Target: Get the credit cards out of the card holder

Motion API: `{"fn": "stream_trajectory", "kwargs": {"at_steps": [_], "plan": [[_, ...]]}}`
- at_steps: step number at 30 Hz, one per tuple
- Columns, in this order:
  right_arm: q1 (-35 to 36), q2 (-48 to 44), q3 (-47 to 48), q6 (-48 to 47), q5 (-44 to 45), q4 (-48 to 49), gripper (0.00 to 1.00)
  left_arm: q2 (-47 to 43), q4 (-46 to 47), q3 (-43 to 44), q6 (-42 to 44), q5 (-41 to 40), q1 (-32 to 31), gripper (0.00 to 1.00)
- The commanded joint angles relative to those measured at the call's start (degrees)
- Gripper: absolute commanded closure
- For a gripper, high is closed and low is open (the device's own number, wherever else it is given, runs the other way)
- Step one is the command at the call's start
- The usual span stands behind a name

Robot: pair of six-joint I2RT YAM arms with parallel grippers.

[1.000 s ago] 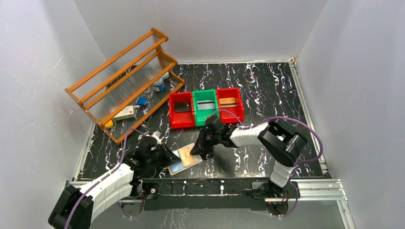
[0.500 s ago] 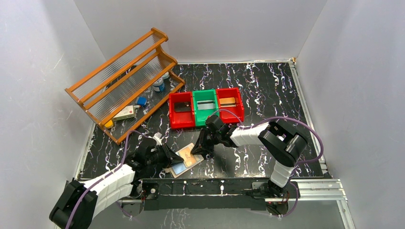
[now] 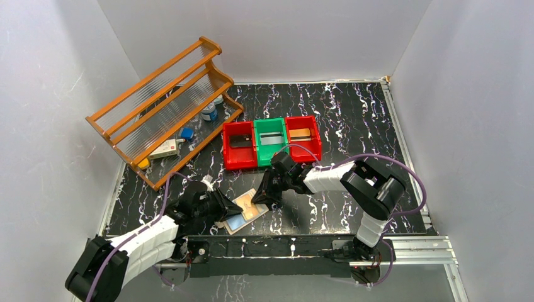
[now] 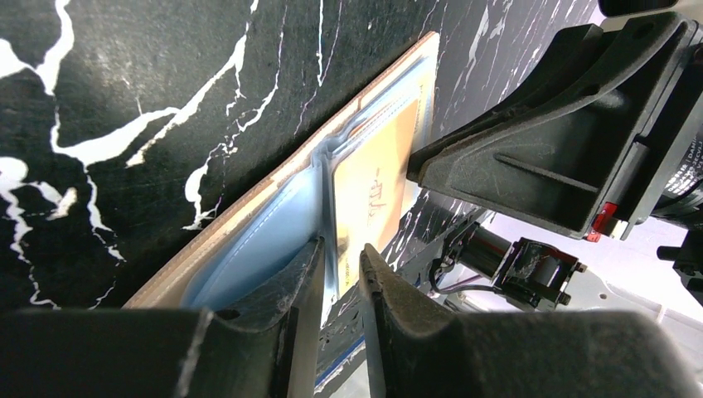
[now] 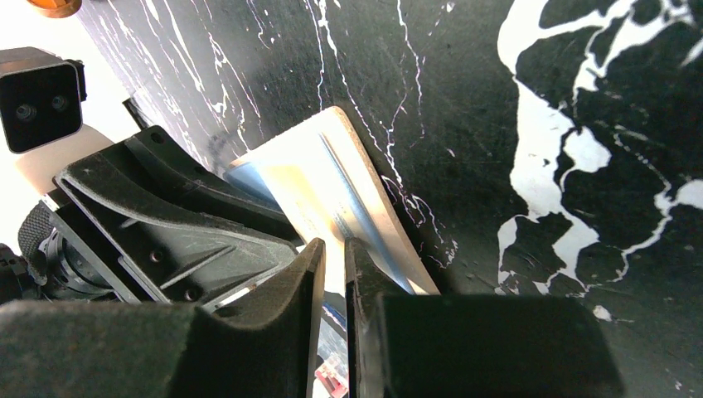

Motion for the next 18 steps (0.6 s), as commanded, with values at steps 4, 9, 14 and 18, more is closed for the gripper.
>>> {"fn": "stream_trajectory", "kwargs": {"at_steps": [4, 9, 14, 18], "plan": [[0.7, 2.6, -2.4, -2.3, 5.7, -8.8, 0.76, -0.1, 0.8, 1.3, -0.6, -0.2, 0.0, 0.82], [0.7, 3.0, -2.4, -2.3, 5.4, -8.5, 0.76, -2.4, 1.1, 1.7, -1.2, -0.2, 0.1, 0.86], [0.7, 3.4, -2.2, -2.3, 5.1, -8.5, 0.76, -2.6, 2.6, 1.3, -2.3, 0.8, 0.0, 0.89], [0.6, 3.4, -2.2, -2.3, 5.1, -8.5, 0.76, -2.6, 2.8, 1.5, -2.6, 0.9, 0.0, 0.9]]}}
